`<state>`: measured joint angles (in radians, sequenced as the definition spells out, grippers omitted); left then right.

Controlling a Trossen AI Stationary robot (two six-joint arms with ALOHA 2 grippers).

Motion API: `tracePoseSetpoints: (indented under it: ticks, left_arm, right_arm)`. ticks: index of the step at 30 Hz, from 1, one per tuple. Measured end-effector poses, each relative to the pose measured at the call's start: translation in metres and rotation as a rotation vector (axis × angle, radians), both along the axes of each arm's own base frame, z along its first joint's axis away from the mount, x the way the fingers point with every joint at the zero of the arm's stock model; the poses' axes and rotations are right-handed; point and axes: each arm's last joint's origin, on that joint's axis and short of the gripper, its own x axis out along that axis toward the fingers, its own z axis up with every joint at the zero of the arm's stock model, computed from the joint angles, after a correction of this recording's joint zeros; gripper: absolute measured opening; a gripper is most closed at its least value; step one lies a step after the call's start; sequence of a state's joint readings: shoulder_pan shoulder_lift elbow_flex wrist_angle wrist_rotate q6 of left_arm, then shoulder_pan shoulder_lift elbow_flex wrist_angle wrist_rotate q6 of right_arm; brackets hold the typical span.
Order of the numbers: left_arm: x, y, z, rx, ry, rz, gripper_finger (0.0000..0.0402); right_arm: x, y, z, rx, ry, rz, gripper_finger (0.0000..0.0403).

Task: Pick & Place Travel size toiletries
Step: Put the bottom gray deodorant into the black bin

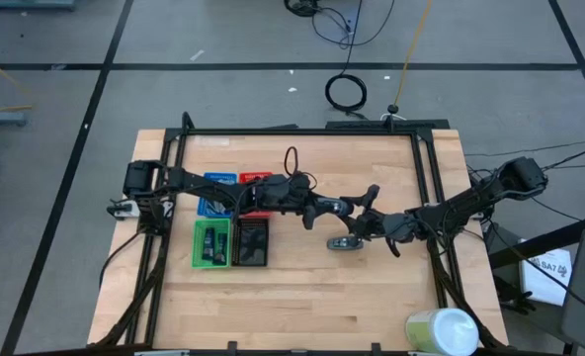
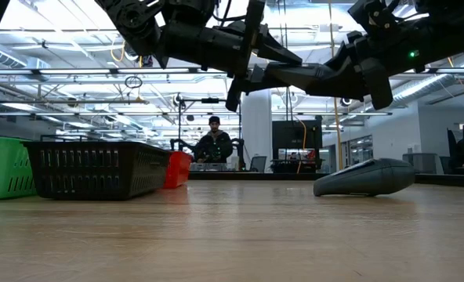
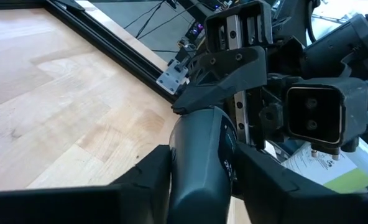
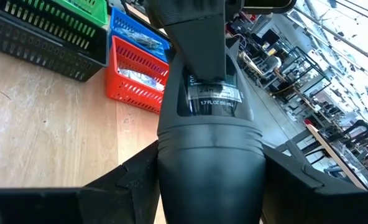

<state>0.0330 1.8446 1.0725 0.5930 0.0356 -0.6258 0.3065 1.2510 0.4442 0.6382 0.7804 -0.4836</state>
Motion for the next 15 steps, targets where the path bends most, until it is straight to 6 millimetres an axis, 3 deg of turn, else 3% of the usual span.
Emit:
tracePoseSetpoints:
  ticks: [4,11,15]
  left_arm:
    - [0.0,0.0,0.0,0.01,-0.001,-0.007,0.0112]
    - [-0.001,0.006,0.005,0.067,-0.018,-0.037,0.0112]
    - [-0.008,0.009,0.021,0.116,-0.038,-0.072,0.0112]
  right_arm:
    - [0.0,0.0,0.0,-0.004,0.005,-0.002,0.0208]
    - [0.0,0.001,-0.001,0.093,-0.045,-0.017,0.0224]
    - [-0.002,0.005,-0.003,0.11,-0.034,-0.012,0.0243]
